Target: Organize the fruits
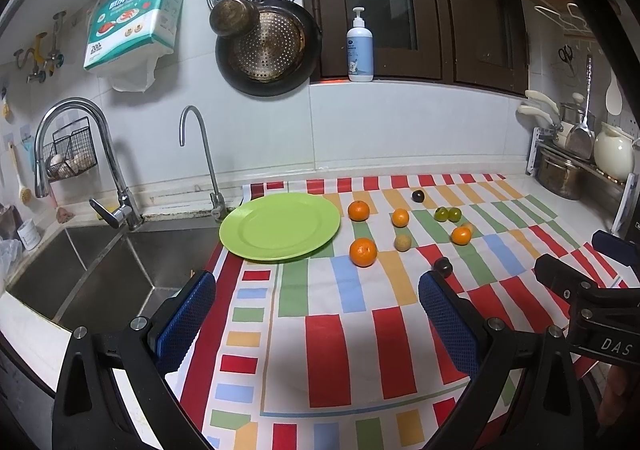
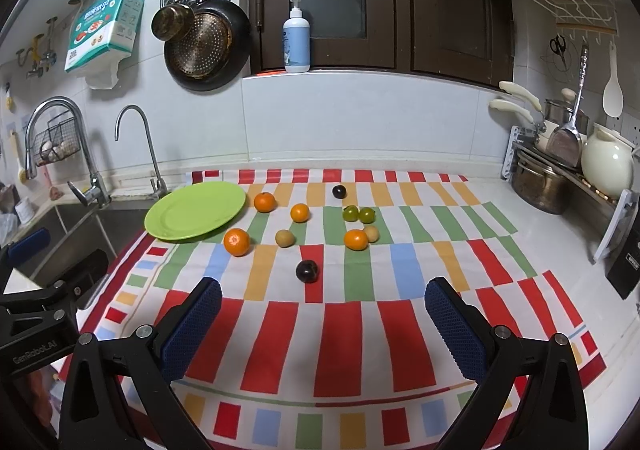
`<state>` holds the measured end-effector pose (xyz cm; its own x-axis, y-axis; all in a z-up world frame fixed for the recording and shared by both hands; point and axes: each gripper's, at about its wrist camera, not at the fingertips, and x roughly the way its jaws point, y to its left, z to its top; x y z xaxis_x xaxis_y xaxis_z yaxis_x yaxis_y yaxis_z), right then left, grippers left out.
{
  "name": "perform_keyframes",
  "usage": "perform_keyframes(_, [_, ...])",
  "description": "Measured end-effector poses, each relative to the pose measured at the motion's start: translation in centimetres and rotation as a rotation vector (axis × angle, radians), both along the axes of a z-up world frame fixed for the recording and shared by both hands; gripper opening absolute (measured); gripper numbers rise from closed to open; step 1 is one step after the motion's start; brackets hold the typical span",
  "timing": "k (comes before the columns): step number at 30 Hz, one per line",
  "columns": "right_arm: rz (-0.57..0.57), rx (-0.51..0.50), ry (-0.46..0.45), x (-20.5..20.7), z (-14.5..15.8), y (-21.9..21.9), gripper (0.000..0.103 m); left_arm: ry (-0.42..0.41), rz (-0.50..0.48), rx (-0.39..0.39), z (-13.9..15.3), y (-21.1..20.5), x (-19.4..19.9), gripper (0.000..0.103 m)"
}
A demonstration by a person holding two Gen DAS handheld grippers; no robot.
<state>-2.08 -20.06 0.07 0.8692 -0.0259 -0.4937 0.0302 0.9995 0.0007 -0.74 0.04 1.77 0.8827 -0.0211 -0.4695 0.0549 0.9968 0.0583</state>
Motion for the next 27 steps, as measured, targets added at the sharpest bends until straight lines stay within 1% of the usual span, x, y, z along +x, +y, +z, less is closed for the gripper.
perform_keyframes(12, [0.001,-0.001,0.001,0.1,-0.1,0.2,0.103,0.012,-0.006,0.005,0.2,-0.1,0.6,0.103])
perform_keyframes(21, [0.002,-0.008,0.012,0.7,-0.3,0.7,0.103,0.022,-0.019,0.003,-0.5,0.5,1.1,0.103])
perform_keyframes(27, [-0.004,-0.007,0.027,1.6,-0.7,1.1,0.103,0.024,-0.050,0.019,-1.0,0.6,2.0,0.103])
